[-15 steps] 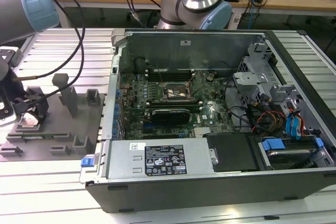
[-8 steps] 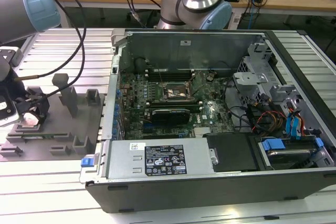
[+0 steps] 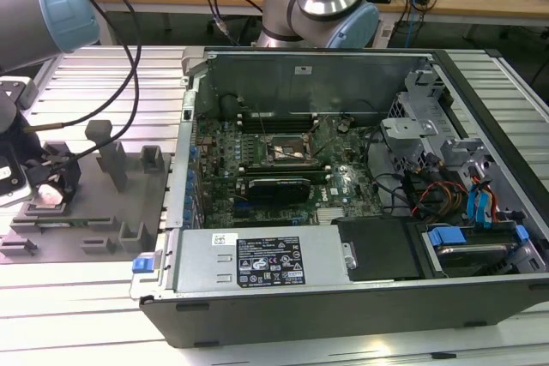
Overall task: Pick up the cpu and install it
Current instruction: 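Pick up the cpu and move it towards the insertion slot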
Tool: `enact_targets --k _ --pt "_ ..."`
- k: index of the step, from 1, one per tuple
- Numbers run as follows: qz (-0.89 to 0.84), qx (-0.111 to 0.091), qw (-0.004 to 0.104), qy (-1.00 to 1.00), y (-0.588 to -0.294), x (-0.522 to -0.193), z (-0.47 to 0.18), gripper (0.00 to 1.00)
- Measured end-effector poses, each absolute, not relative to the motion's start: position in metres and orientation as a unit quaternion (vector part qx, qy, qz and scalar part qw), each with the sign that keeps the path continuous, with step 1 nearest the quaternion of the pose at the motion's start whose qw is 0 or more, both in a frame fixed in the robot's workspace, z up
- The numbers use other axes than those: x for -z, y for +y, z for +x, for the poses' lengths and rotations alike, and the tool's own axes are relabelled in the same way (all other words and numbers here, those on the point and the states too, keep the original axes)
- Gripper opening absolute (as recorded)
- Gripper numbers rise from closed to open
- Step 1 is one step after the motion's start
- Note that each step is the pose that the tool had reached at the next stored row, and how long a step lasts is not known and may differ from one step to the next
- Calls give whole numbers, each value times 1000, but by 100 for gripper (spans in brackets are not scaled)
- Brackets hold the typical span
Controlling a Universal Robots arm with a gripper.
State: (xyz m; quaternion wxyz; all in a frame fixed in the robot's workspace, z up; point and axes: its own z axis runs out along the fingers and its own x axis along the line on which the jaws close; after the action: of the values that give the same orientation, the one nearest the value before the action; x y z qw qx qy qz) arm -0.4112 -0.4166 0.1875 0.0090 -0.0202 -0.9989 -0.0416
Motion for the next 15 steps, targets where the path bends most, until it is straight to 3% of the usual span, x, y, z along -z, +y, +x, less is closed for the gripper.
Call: enact_targets --k 13,15 --pt "-20 37 10 -999 -417 -188 -409 66" --pt "-20 37 10 -999 -417 -188 -409 58"
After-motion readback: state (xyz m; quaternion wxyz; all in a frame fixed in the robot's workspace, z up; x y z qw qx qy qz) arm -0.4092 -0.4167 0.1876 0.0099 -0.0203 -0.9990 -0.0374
